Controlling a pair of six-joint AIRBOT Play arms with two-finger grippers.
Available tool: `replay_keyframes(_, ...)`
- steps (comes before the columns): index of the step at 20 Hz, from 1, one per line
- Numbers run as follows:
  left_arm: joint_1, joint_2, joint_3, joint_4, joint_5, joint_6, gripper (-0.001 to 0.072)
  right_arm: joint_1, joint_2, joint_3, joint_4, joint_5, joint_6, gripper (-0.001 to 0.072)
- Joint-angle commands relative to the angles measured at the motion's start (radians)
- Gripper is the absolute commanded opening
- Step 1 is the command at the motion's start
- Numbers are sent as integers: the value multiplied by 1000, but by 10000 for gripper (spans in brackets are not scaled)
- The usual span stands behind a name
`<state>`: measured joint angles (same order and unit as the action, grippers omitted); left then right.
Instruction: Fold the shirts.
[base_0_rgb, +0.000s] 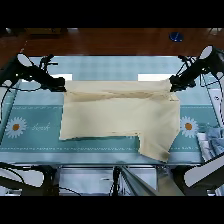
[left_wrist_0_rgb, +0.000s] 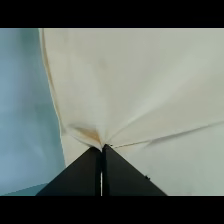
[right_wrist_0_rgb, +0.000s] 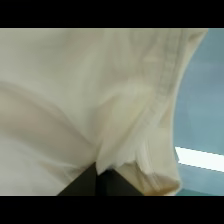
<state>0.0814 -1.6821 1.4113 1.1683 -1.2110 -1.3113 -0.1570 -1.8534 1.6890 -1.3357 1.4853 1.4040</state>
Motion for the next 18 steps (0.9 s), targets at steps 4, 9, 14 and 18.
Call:
replay_keyframes(4, 8, -10, 0, 22, 3, -7, 21, 10, -1, -20, -11, -100, 8, 20)
replay_keyframes(9, 11, -10, 0, 19, -9, -8, 22, 11, -2, -20, -13, -93, 16, 22)
replay_keyframes(14, 41, -6, 42, 27, -141, -6, 335, 10, 25, -19, -7, -19, -47, 383)
replay_keyframes(18, 201, 92, 51, 29, -295, 25, 335, -74, 167, -30, -63, 69, -93, 440)
